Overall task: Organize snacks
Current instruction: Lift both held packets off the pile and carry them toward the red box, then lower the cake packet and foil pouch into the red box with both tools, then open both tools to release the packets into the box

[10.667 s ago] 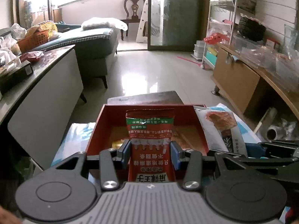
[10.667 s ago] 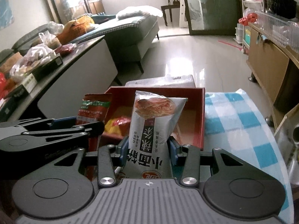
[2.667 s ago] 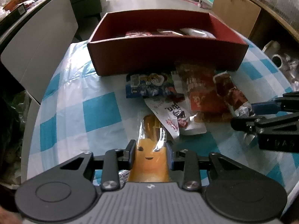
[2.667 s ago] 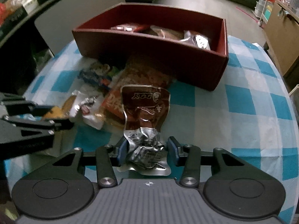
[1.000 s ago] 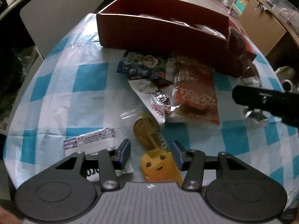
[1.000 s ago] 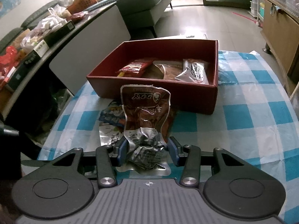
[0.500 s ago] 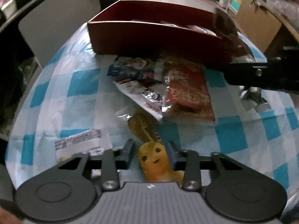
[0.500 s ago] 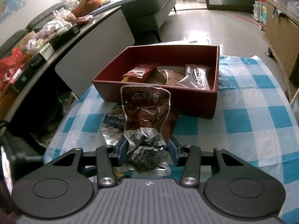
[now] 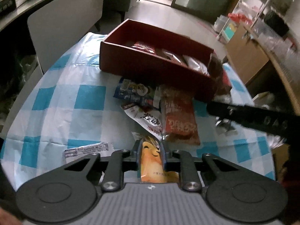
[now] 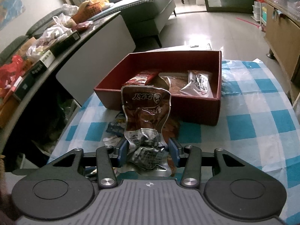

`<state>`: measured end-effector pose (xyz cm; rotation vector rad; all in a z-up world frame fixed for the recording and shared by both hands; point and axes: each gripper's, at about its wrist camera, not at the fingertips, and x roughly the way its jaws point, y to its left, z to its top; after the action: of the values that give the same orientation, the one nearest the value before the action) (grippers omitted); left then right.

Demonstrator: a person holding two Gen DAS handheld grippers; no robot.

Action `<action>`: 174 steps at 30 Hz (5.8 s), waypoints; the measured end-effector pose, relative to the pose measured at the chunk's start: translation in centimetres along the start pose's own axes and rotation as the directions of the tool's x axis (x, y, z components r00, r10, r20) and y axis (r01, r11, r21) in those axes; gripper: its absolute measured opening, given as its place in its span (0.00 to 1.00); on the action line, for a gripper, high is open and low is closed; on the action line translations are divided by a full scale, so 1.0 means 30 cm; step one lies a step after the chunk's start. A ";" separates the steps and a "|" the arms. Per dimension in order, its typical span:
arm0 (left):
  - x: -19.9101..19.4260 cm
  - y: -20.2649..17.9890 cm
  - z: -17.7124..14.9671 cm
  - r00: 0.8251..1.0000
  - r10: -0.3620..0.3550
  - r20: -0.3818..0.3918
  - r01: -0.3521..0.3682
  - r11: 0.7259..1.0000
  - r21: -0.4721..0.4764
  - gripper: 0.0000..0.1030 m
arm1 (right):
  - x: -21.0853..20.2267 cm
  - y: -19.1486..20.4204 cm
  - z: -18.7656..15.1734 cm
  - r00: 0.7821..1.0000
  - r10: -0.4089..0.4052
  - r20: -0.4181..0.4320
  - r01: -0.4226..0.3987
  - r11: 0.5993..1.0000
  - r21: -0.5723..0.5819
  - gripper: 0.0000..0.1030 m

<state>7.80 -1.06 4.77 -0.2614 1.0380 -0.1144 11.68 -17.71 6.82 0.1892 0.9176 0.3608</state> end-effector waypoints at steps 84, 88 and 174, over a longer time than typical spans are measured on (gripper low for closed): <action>0.095 -0.063 0.366 0.985 -0.063 0.160 0.033 0.982 0.187 0.03 | 0.119 -0.058 0.250 0.994 -0.037 0.098 0.030 0.997 0.077 0.52; 0.164 -0.059 0.298 0.998 -0.047 0.052 0.034 0.973 0.230 0.17 | 0.140 -0.069 0.255 0.995 -0.040 0.089 0.032 0.995 0.089 0.52; 0.215 0.010 0.483 0.981 0.119 0.156 -0.146 0.973 0.177 0.41 | 0.296 -0.057 0.276 0.986 -0.167 -0.015 0.167 0.986 -0.020 0.64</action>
<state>23.56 0.13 6.27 -0.0273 0.8911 -0.0708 23.63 -15.95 4.66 0.0915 0.9390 0.2159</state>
